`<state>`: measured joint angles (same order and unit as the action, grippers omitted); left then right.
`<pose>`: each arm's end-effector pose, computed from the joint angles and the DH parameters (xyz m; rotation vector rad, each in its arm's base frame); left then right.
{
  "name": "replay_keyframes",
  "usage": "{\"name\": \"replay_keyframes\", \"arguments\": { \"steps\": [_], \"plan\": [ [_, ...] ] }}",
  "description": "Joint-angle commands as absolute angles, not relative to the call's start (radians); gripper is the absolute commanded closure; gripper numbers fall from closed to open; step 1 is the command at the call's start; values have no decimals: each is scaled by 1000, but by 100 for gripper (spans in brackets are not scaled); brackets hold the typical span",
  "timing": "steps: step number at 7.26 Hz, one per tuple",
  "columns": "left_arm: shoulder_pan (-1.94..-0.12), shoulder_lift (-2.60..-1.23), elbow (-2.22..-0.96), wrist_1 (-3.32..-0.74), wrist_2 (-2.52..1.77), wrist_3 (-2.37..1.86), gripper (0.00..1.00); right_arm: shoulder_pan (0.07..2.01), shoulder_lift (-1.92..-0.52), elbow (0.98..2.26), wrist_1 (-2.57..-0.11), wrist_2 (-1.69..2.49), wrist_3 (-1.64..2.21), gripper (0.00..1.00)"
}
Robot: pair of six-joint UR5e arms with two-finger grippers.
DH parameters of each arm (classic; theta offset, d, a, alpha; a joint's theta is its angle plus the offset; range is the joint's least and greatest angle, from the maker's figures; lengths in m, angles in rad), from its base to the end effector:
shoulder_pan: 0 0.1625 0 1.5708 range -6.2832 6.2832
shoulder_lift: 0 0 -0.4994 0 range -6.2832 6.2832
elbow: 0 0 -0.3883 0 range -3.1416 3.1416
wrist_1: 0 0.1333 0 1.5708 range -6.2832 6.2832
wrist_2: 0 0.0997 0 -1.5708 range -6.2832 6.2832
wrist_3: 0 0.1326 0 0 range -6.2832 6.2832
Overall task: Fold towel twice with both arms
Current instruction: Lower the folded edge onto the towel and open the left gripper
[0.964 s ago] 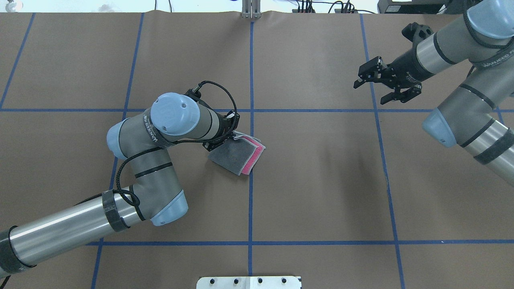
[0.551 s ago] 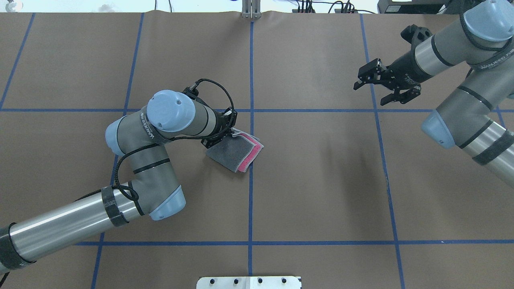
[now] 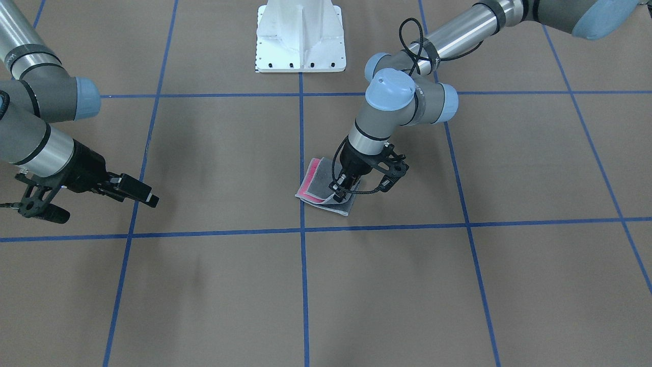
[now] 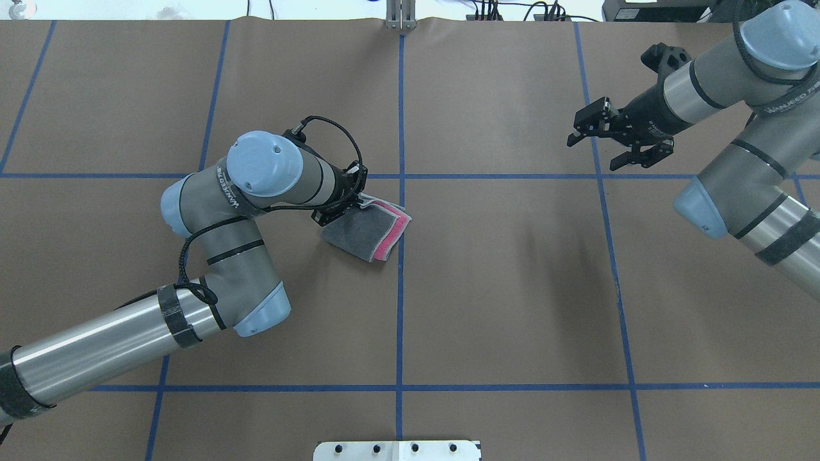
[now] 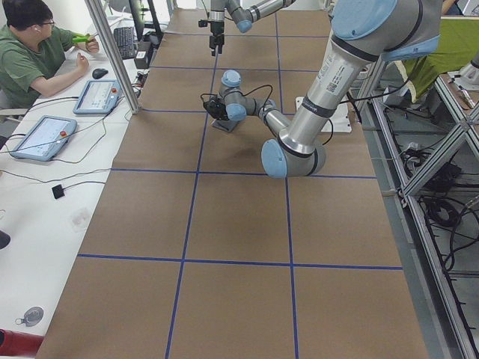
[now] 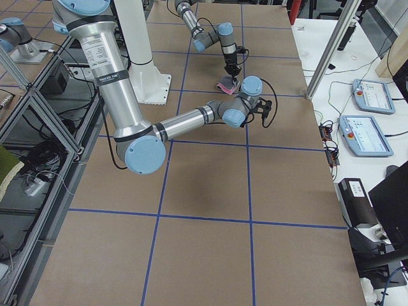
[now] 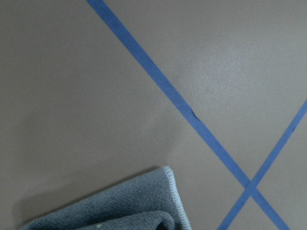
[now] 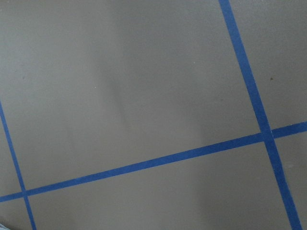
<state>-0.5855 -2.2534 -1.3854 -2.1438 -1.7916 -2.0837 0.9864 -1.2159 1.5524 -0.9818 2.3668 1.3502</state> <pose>0.6239 -0.5388 0.3394 -0.1662 1.1108 -0.8678 -0.3398 -0.5835 0.4787 -0.1103 -1.1365 0.3134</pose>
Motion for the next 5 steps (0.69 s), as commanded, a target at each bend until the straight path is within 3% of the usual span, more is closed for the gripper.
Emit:
{"name": "replay_keyframes", "arguments": {
  "steps": [1, 2, 5],
  "plan": [
    [-613, -2255, -1365, -2145, -1792, -2141, 14, 986, -1215, 1552, -982, 2367, 1350, 0],
    [-630, -2256, -1362, -2145, -1793, -2143, 0, 988, -1213, 1554, -982, 2367, 1345, 0],
    [-708, -2258, -1365, -2144, -1871, -2065, 0, 999, -1210, 1563, -979, 2370, 1313, 0]
  ]
}}
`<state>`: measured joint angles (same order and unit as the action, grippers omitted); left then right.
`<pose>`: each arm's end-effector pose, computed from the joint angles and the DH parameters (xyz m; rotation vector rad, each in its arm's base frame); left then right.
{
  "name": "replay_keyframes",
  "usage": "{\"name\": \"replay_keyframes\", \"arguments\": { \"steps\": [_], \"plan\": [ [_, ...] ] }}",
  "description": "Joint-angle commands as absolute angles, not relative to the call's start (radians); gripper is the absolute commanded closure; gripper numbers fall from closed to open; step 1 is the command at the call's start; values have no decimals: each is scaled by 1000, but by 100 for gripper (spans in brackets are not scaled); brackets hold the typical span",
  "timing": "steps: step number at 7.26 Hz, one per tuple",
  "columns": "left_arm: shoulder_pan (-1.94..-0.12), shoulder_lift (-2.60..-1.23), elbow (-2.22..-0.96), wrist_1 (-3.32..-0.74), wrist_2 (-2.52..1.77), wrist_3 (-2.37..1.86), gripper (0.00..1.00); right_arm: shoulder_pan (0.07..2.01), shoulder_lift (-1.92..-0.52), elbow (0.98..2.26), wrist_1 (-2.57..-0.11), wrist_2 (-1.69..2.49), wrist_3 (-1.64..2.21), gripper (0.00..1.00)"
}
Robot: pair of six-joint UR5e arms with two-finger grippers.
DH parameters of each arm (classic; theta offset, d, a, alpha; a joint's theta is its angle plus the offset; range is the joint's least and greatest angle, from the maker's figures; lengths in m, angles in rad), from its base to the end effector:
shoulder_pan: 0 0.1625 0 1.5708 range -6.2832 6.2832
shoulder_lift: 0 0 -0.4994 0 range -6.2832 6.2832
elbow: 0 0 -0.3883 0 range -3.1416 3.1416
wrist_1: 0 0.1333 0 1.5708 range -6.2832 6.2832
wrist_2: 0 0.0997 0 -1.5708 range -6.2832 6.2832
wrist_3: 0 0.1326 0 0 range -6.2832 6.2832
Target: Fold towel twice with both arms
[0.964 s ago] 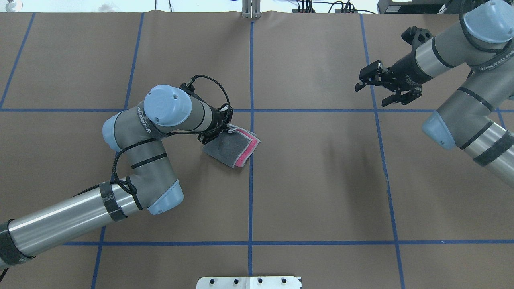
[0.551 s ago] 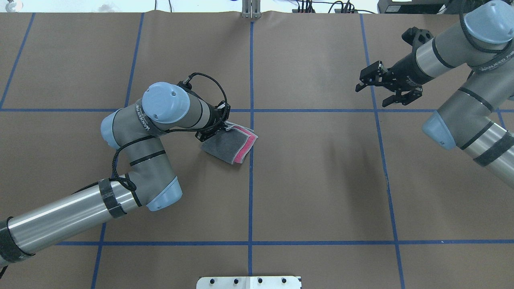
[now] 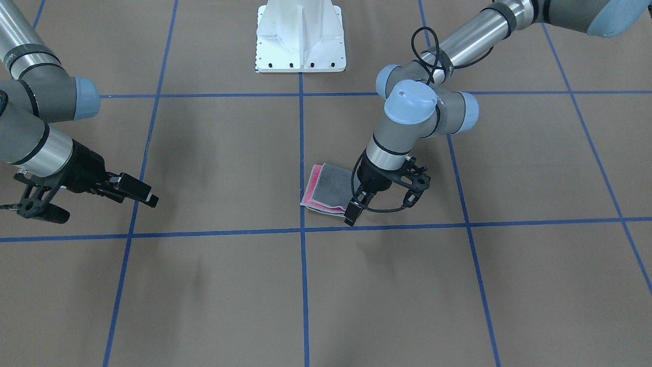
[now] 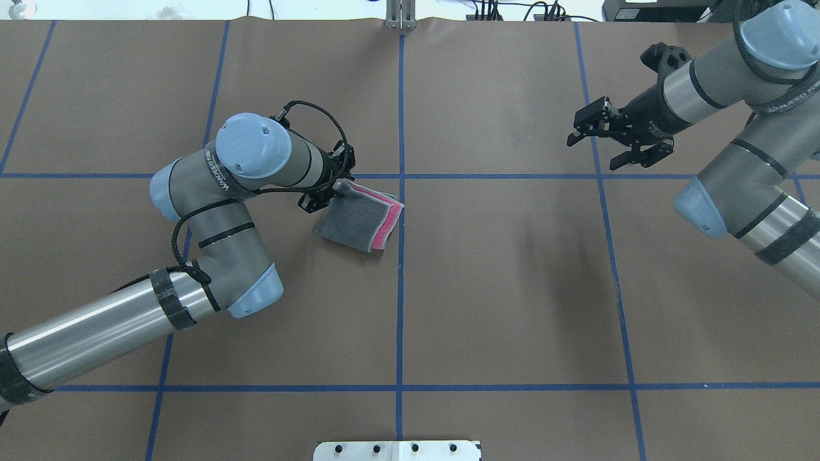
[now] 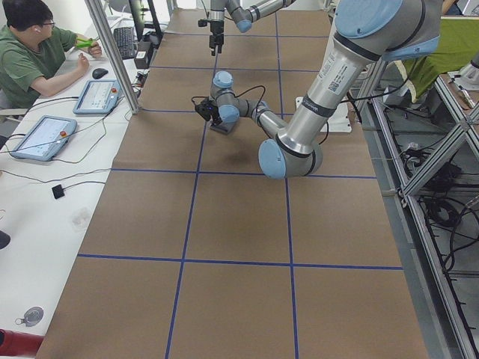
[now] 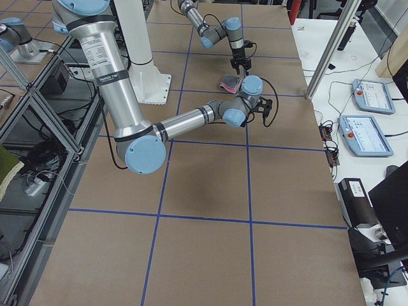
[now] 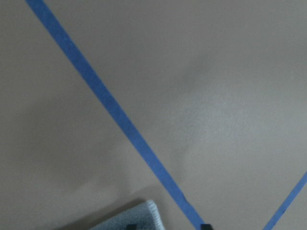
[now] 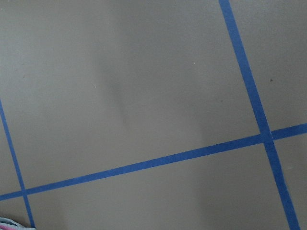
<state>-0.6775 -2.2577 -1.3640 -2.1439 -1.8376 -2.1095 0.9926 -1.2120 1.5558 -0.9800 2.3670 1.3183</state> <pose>0.5785 -0.5916 0.3459 -0.1758 1.1070 -0.9530 -0.3365 -0.5861 0.4741 -0.0828 -1.1437 0.2860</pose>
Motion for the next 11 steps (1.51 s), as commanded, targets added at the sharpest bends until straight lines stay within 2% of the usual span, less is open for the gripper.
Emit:
{"name": "replay_keyframes", "arguments": {
  "steps": [1, 4, 6, 9, 11],
  "plan": [
    [-724, -2257, -1365, -2137, -1890, -1987, 0, 1000, -1212, 1566, -979, 2370, 1312, 0],
    [-945, -2246, -1368, -2117, -2195, -1656, 0, 1089, -1235, 1556, -991, 2361, 1177, 0],
    [-1073, -2182, -1426, -1923, -2220, -1219, 0, 1184, -1311, 1540, -1055, 2350, 840, 0],
    [-1268, -2011, -1427, -1873, -2214, -525, 0, 1299, -1312, 1549, -1468, 2170, 343, 0],
    [-1366, -1906, -1428, -1871, -2215, -166, 0, 1406, -1345, 1551, -1563, 2164, 194, 0]
  ]
}}
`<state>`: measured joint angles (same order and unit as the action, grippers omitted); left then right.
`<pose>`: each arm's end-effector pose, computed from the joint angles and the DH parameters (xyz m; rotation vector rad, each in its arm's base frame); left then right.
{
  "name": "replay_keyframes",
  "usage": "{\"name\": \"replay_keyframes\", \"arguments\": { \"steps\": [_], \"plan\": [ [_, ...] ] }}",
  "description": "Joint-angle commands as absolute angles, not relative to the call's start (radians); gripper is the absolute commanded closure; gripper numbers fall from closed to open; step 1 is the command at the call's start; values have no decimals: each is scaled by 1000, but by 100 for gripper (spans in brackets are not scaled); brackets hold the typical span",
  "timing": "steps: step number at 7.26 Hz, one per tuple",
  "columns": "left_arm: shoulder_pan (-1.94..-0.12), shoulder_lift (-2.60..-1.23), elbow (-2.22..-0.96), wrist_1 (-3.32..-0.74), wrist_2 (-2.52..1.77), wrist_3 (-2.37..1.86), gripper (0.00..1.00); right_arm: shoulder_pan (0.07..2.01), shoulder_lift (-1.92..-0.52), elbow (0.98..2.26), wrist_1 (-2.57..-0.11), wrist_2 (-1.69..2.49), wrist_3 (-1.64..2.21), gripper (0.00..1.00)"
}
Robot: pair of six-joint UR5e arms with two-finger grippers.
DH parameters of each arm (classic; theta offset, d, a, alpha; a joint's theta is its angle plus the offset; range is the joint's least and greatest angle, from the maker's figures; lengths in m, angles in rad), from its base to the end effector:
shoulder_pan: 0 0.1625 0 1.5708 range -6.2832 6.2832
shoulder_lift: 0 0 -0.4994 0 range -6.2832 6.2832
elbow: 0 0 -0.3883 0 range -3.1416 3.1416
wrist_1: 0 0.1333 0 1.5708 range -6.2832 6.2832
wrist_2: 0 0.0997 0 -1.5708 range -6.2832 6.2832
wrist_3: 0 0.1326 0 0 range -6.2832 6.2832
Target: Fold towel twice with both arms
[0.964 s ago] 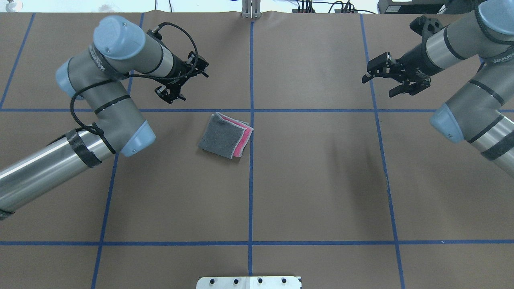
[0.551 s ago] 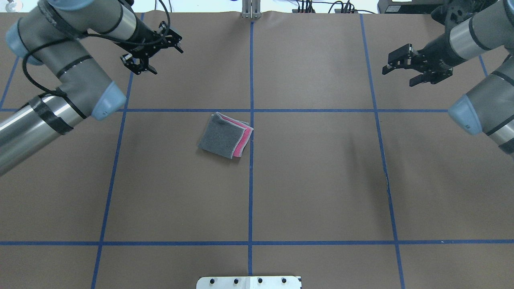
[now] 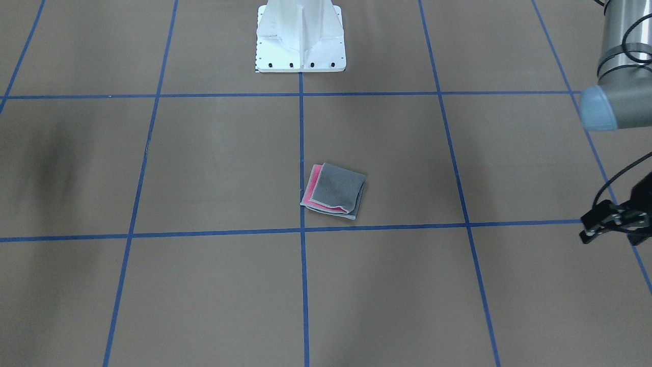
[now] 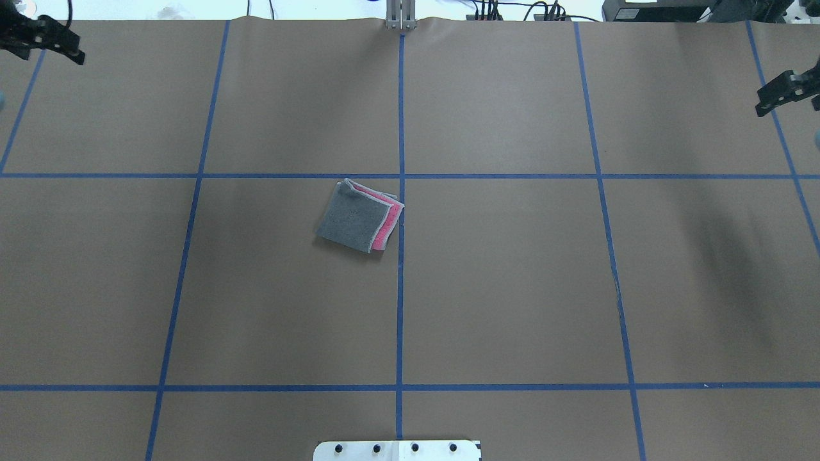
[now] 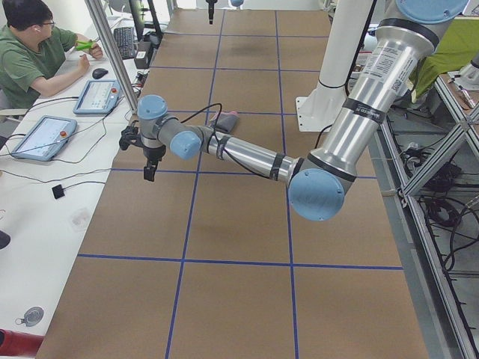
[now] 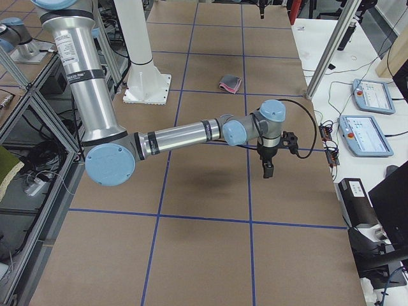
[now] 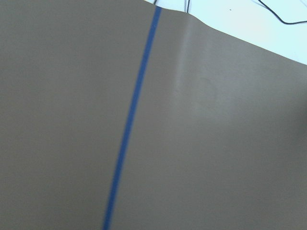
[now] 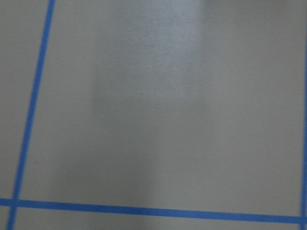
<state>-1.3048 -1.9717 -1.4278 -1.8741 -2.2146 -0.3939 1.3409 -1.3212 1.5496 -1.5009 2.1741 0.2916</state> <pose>0.1351 -0.7003 0.5600 0.3089 0.7672 0.0601 -0.0868 -0.6256 0.6336 0.1250 -0.6529 -0.0306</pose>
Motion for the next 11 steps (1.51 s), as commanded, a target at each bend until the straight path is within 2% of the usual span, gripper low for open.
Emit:
{"name": "replay_keyframes", "arguments": {
  "steps": [1, 2, 5, 6, 7, 8, 9, 10, 11],
  "plan": [
    [-1403, -1846, -1428, -1871, -2220, -32, 0, 1446, -1395, 1552, -1554, 2189, 193, 0],
    [-1411, -1760, -1431, -1884, -2224, -12, 0, 1485, -1446, 1555, -1551, 2253, 192, 0],
    [-1413, -1591, -1443, -1965, -2226, -2, 0, 1540, -1642, 1688, -1494, 2310, 198, 0],
    [-1417, -1582, -1488, -1977, -2227, -12, 0, 1540, -1652, 1707, -1500, 2312, 205, 0],
    [-1463, -1582, -1553, -1876, -2282, -12, 0, 1539, -1635, 1730, -1564, 2319, 206, 0],
    [-1507, -1566, -1677, -1704, -2325, -6, 0, 1539, -1632, 1783, -1635, 2322, 206, 0],
    [-1514, -1492, -1810, -1606, -2327, -3, 0, 1539, -1632, 1811, -1678, 2383, 206, 0],
    [-1516, -1476, -1847, -1565, -2329, -3, 0, 1539, -1638, 1803, -1668, 2425, 204, 0],
    [-1516, -1477, -1813, -1565, -2330, -2, 0, 1539, -1632, 1799, -1664, 2422, 201, 0]
  ]
}}
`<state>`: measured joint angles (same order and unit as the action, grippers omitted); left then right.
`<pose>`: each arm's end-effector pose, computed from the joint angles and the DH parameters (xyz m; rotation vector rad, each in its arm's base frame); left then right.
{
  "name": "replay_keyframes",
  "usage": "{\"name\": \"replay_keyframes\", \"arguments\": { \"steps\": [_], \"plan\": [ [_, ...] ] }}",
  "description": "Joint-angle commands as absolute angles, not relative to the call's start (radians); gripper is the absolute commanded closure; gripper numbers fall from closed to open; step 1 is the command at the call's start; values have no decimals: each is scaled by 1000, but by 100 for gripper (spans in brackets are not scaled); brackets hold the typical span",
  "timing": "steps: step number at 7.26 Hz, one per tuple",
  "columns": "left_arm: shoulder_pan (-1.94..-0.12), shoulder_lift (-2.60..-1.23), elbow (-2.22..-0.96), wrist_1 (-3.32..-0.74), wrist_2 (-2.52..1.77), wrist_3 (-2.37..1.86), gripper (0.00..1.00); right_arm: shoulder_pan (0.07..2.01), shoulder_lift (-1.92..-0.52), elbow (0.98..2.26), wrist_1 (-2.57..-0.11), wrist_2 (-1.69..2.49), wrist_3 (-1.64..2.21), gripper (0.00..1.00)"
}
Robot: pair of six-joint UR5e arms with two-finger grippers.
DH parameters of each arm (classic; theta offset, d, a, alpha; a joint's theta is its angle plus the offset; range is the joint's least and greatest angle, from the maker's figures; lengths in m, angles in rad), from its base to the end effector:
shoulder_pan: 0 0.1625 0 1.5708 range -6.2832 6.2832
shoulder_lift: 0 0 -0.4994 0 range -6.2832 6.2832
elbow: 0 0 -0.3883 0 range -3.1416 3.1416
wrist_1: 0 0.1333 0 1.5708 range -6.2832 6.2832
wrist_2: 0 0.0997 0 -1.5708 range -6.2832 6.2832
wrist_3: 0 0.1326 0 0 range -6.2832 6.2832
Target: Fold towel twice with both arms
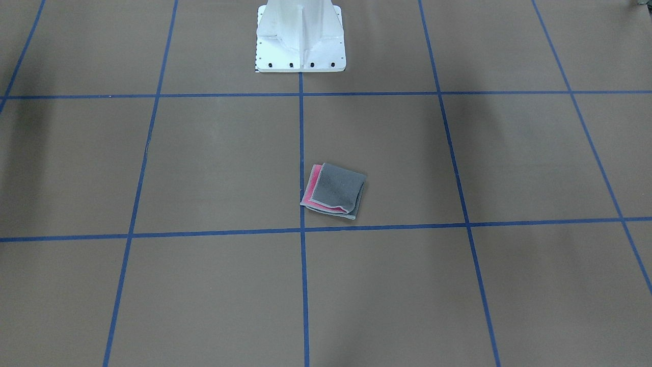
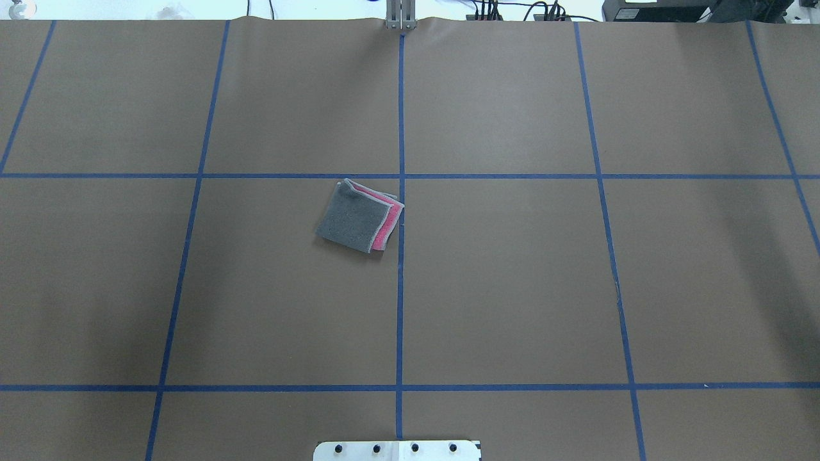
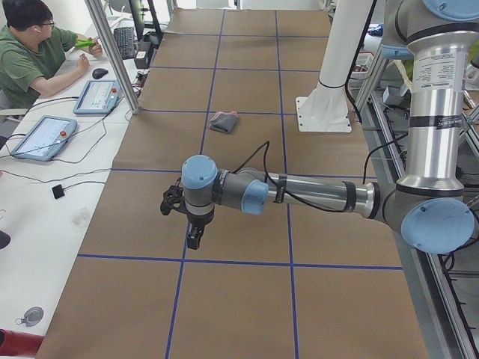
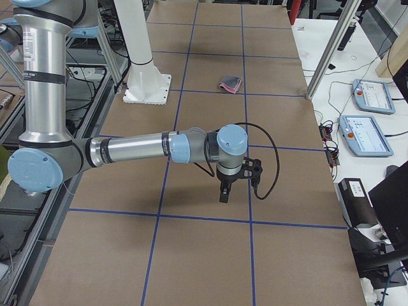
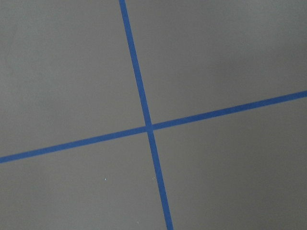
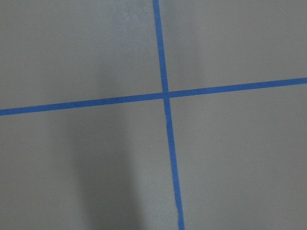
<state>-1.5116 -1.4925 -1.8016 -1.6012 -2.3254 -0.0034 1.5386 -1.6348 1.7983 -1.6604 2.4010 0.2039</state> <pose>-0.0152 -0.4620 0.6782 0.1506 0.7579 0.1220 0.0207 -0.4581 0.6795 -0.0286 -0.8328 0.1310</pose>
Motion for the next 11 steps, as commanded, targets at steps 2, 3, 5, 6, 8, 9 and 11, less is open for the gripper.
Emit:
{"name": "replay_keyframes", "arguments": {
  "steps": [2, 3, 5, 6, 8, 9, 11],
  "plan": [
    [-1531, -1480, -1764, -1575, -2330, -2, 0, 1539, -1638, 1780, -1664, 2422, 195, 0],
    [-1551, -1482, -1772, -1574, -2332, -2, 0, 1540, -1637, 1779, -1663, 2421, 193, 0],
    [-1551, -1482, -1773, -1571, -2332, -2, 0, 1540, -1631, 1779, -1663, 2399, 198, 0],
    [-1551, -1480, -1773, -1571, -2332, -2, 0, 1540, -1632, 1779, -1663, 2399, 196, 0],
    [-1551, -1485, -1775, -1571, -2332, -3, 0, 1540, -1634, 1776, -1663, 2399, 196, 0],
    [-1551, -1485, -1773, -1571, -2330, -3, 0, 1539, -1634, 1776, -1663, 2399, 198, 0],
    [-1551, -1479, -1763, -1574, -2330, -2, 0, 1540, -1632, 1776, -1663, 2399, 201, 0]
  ]
}}
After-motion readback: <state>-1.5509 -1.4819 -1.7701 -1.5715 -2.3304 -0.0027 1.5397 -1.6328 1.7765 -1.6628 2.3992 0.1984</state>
